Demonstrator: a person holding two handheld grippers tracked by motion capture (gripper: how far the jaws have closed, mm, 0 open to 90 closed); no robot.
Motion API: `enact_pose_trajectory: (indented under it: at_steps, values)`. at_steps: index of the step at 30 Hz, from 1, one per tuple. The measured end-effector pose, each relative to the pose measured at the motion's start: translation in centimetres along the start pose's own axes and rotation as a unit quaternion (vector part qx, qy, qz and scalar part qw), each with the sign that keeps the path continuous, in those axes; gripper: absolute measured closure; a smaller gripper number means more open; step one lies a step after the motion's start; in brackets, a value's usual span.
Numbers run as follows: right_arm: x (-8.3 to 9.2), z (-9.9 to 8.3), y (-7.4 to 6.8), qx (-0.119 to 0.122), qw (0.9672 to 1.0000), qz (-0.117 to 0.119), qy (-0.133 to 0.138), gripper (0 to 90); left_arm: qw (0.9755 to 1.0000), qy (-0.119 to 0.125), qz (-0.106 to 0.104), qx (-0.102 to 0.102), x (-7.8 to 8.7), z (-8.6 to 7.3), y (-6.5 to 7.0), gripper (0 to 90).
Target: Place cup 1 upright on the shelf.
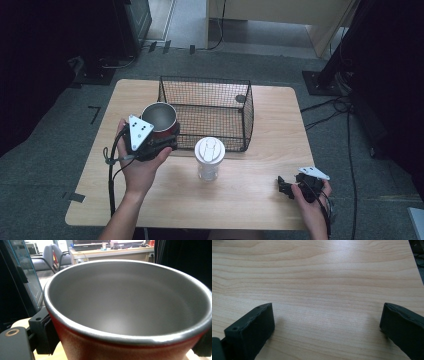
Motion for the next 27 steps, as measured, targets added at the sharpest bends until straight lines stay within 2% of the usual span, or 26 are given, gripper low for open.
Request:
enact_pose_trajectory:
  at_steps: [5, 15, 19, 24, 27]
  values:
    - [0.0, 0.0, 0.0, 0.001, 1.0, 0.0, 0.0, 0.0, 1.0, 0.005, -0.001, 0.003, -0.9, 0.8, 0.0, 7.9]
    - [-0.1, 0.1, -0.1, 0.005, 1.0, 0.003, 0.001, 0.0, 0.9995, 0.025, -0.007, -0.016, -2.7, 2.6, 0.8, 8.0]
    - [-0.1, 0.1, -0.1, 0.005, 1.0, 0.004, 0.0, 0.0, 0.9994, 0.029, -0.004, -0.017, -3.7, 3.1, 0.8, 8.0]
    - [-0.1, 0.1, -0.1, 0.005, 1.0, 0.004, 0.0, 0.0, 0.9994, 0.033, -0.004, -0.006, -5.5, 3.0, 0.7, 8.0]
    - [-0.1, 0.1, -0.1, 0.005, 1.0, 0.004, 0.001, 0.0, 0.9997, 0.023, -0.009, 0.0, -6.8, 2.2, 0.7, 8.0]
Point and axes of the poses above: each handheld gripper's, and its own axes: x roughly backward along the jaws, z roughly out of its top, y roughly to its right, the point moved 9 cm from there along -x, roughly forward along the jaws
